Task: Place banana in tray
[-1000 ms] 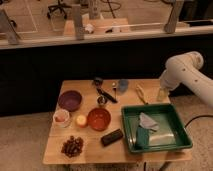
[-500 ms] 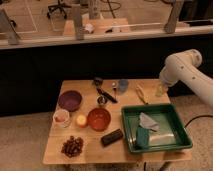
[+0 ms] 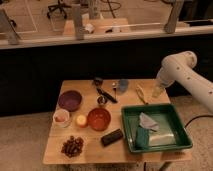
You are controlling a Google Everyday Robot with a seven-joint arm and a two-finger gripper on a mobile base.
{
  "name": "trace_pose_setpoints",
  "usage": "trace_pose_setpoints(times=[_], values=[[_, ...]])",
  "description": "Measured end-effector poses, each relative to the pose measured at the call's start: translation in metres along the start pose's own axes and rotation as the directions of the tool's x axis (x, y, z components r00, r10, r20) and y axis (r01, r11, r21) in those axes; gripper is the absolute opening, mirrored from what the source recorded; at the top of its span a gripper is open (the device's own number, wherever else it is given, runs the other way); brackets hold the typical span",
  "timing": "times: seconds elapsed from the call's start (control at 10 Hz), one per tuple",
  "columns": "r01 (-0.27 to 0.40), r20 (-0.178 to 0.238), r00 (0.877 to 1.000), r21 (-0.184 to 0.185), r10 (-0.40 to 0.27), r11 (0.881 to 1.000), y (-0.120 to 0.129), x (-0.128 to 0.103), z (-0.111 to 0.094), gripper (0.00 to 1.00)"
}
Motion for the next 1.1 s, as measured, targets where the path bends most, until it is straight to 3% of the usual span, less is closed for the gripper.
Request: trace_pose_setpoints(times=[0.3,0.4,0.7,1.1], values=[[-0.111,-0.008,0.994,0.015,0.111,0.994,0.010,-0.005,0.043,0.80],[-0.164,0.013,0.986,0.000,0.164,0.986,0.011,-0.005,0.051,0.80],[-0.234,0.108,0.965,-0.061,0.239,0.970,0.013,0.001,0.080,0.80],[-0.290,0.174,0.935,-0.131,0.310,0.948,0.016,0.002,0.110,0.80]])
